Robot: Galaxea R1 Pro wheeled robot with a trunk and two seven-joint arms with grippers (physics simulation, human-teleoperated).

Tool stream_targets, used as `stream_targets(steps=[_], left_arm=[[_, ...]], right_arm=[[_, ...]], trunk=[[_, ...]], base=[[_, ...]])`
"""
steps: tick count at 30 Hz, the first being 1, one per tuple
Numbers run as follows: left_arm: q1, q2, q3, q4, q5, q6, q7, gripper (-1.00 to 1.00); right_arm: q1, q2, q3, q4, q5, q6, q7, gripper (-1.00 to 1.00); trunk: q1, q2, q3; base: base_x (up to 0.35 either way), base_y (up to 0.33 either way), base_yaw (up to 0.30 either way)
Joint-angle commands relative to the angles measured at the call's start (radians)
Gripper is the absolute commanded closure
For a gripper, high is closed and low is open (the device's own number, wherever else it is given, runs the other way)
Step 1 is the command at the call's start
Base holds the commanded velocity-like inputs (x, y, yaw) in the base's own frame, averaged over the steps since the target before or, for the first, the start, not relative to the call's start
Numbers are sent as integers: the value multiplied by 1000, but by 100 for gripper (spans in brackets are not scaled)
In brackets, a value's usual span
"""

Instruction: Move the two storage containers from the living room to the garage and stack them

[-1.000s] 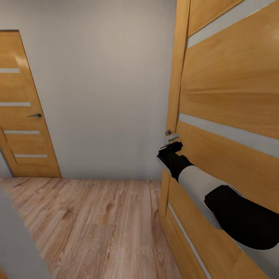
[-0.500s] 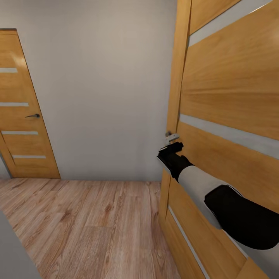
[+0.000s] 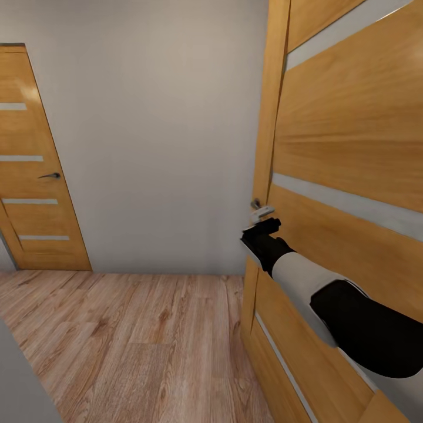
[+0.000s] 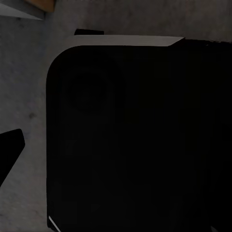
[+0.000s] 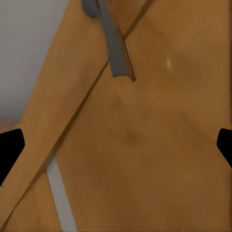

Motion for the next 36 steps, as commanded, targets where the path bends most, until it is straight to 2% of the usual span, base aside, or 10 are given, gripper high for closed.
stream_targets(steps=[1, 4, 5, 12, 13, 22, 28, 36], left_arm=[[0, 0, 1, 0, 7, -2, -1, -100], [0, 0, 1, 0, 7, -2, -1, -100], [0, 0, 1, 0, 7, -2, -1, -100], [0, 0, 0, 0, 7, -2, -1, -100], [0, 0, 1, 0, 7, -2, -1, -100], [0, 0, 1, 0, 7, -2, -1, -100], [0, 0, 1, 0, 7, -2, -1, -100], [0, 0, 1, 0, 7, -2, -1, -100]], right_arm=[[-1, -3, 9, 0, -10, 5, -6, -100], [-1, -20, 9, 1, -10, 4, -7, -100], [-1, -38, 10, 1, -10, 4, -7, -100], [-1, -91, 10, 1, -10, 1, -8, -100], [-1, -105, 10, 1, -10, 1, -7, -100], [-1, -164, 10, 1, -10, 1, -7, -100], [-1, -180, 10, 1, -9, 2, -8, -100], [-1, -185, 10, 1, -10, 3, -8, -100]], trunk=[[0, -1, -1], [0, -1, -1], [0, -1, -1], [0, -1, -1], [0, -1, -1], [0, -1, -1], [0, -1, -1], [0, -1, -1]], base=[[0, 0, 0], [0, 0, 0], [0, 0, 0], [0, 0, 0], [0, 0, 0], [0, 0, 0], [0, 0, 0], [0, 0, 0]])
